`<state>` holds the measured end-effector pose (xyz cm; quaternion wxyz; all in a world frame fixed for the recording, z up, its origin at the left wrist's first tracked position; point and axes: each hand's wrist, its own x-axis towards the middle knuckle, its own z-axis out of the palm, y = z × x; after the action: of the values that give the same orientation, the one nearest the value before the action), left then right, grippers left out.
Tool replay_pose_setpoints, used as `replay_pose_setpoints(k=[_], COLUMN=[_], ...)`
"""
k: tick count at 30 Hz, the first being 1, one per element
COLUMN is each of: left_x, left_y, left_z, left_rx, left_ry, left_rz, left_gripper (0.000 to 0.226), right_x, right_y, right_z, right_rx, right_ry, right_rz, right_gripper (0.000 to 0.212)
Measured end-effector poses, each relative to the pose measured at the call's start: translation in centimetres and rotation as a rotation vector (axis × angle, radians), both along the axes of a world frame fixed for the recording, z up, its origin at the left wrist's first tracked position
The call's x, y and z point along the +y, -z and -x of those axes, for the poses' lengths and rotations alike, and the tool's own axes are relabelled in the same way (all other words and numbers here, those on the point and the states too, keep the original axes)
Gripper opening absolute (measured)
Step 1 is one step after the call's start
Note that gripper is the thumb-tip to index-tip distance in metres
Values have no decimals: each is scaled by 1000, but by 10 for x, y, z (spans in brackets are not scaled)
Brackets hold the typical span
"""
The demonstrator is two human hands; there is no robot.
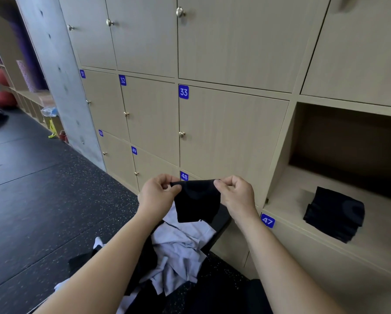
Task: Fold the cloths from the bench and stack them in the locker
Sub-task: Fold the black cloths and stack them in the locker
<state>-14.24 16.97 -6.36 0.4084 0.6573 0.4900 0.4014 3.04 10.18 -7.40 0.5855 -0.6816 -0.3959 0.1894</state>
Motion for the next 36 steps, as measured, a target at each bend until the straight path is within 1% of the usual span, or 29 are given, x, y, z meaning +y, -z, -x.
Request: replay_pose_setpoints(k=[1, 3, 6, 8, 10, 11, 12, 13, 14, 15, 16, 18, 20, 22, 24, 27, 31, 33, 34, 36], left_x=[1, 1, -1, -6, -8, -8, -9, -11, -13, -14, -15, -16, -15, -13, -13, -21, -25, -26, -26, -29], left_y=[-2, -7, -13, -20, -26, -29, -32, -34, -37, -39, -40, -39, -32, -22, -15, -15, -19, -20, -20, -20], left_z=[0, -1, -3, -6, -10, -12, -15, -18, -21, -23, -24, -21, -16, -12, -12, -20, -34, -39, -41, -48], left_rx=[-44, -146, -198, -241, -227, -207, -181, -156, -143, -149, -165, -178, -134, -118, -226, -426, -564, -560, -535, -463], left_ry=[37, 138, 250, 337, 419, 448, 472, 489, 500, 506, 507, 519, 549, 546, 515, 407, 236, 203, 200, 210], left_rz=[10, 30, 22, 41, 50, 49, 38, 25, 17, 20, 37, 108, 170, 205, 281, 341, 313, 273, 237, 165], left_gripper=[7, 16, 17, 15, 12, 12, 12, 12, 11, 11, 14, 24, 36, 54, 66, 61, 27, 20, 18, 18], right_x=[-2, -5, -13, -20, -24, -25, -24, -23, -22, -22, -23, -28, -35, -39, -42, -44, -48, -48, -47, -42], right_y=[-3, -9, -22, -31, -39, -42, -44, -45, -45, -44, -43, -43, -45, -43, -40, -33, -26, -23, -23, -21], right_z=[-2, -3, -3, -4, -8, -9, -9, -9, -8, -8, -8, -9, -11, -16, -19, -21, -21, -22, -22, -22], right_rx=[27, 60, 133, 113, 1, -45, -76, -103, -137, -159, -141, -9, 131, 222, 281, 335, 313, 301, 266, 93], right_ry=[-15, -26, -58, -116, -222, -290, -358, -409, -437, -446, -445, -429, -405, -393, -374, -338, -294, -275, -247, -143], right_rz=[-22, -57, -100, -84, -22, 30, 91, 154, 196, 201, 173, 76, -30, -100, -142, -166, -179, -164, -152, -100], right_gripper=[19, 17, 19, 33, 53, 58, 57, 49, 36, 23, 16, 9, 15, 13, 9, 12, 12, 14, 20, 34])
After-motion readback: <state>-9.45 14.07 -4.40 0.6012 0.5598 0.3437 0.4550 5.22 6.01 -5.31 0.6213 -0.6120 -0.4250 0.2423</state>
